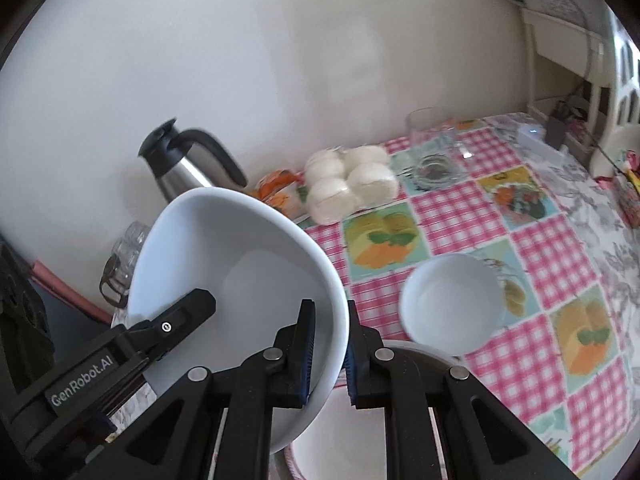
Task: Organize plates and bowls
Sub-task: 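Carry the white square bowl with the right tool over the basin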
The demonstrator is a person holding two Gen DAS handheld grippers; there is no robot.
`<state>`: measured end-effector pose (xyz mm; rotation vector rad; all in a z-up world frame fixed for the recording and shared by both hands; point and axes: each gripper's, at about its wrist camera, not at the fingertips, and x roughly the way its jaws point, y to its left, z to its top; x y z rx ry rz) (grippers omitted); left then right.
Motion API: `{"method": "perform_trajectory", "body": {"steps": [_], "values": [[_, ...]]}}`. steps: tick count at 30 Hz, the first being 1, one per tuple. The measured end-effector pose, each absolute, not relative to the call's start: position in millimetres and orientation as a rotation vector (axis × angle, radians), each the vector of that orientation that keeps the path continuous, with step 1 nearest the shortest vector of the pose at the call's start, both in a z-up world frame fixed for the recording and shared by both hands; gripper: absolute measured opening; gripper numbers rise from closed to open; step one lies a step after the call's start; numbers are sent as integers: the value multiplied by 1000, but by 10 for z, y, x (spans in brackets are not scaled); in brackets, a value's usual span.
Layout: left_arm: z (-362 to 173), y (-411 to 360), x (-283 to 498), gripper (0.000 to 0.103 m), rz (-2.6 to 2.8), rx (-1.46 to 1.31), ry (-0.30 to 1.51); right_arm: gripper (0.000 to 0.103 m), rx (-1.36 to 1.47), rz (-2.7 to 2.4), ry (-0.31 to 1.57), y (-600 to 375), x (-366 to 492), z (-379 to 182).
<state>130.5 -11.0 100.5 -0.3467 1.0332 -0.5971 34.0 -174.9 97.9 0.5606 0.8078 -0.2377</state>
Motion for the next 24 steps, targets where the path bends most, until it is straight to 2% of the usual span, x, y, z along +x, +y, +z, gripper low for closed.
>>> {"method": "perform_trajectory", "body": {"steps": [13,24], "values": [[1108,-511,1024,19,-648,-266,1022,17,650,-256,780,-2120,-63,990],[1038,-554,862,20,-627,-206,1040,18,683,-247,815,-2143,-221,845]]}}
